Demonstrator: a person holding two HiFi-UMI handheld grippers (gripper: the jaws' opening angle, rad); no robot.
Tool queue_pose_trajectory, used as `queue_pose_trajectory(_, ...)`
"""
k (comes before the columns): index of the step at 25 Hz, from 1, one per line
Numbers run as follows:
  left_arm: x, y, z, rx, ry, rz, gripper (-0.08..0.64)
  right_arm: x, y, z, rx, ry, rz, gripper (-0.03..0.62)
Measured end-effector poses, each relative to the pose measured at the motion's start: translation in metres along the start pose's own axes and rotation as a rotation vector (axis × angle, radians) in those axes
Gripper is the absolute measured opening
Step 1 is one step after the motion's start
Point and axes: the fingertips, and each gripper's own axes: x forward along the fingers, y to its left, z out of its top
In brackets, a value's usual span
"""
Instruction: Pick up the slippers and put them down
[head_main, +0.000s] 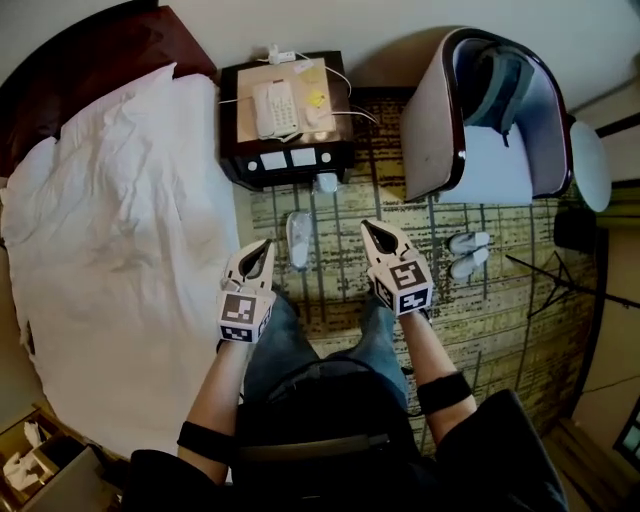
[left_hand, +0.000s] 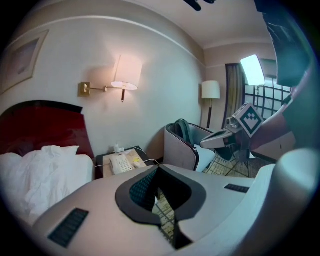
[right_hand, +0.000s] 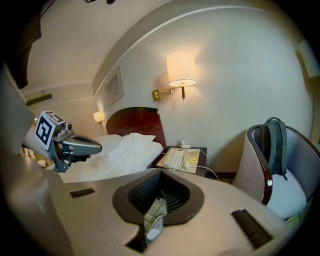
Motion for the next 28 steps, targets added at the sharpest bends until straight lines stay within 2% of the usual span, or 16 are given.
queue_pose_trajectory(2, 0.013, 0.007, -0.018, -0.013, 0.021, -0.025, 0.000, 0.019, 0.005, -0.008, 0.027, 0.005, -0.020, 0.000)
queue_pose_trajectory(6, 0.036, 0.009, -0.070, -0.072, 0.094, -0.053, 0.000, 0.051, 0.026, -0.033, 0.033, 0.050, -0.005, 0.000)
queue_pose_trajectory(8, 0.049, 0.006, -0.096, -0.104, 0.133, -0.072, 0.033, 0.064, 0.032, -0.050, 0.048, 0.070, -0.003, 0.000)
queue_pose_trajectory(10, 0.065, 0.007, -0.125, -0.135, 0.172, -0.080, 0.084, 0.082, 0.035, -0.068, 0.059, 0.089, 0.004, 0.000)
queue_pose_trajectory(14, 0.103, 0.016, -0.194, -0.193, 0.244, -0.045, 0.189, 0.119, 0.033, -0.114, 0.057, 0.137, 0.026, 0.000)
queue_pose_trajectory(20, 0.164, 0.024, -0.293, -0.285, 0.327, -0.007, 0.353, 0.173, 0.014, -0.199, 0.039, 0.180, 0.038, 0.000)
queue_pose_trajectory(23, 0.196, 0.024, -0.357, -0.307, 0.375, 0.020, 0.412, 0.197, 0.001, -0.240, 0.045, 0.193, 0.035, 0.000)
queue_pose_trajectory(28, 0.260, 0.021, -0.472, -0.349, 0.462, 0.021, 0.486, 0.251, -0.026, -0.328, 0.068, 0.214, 0.007, 0.000)
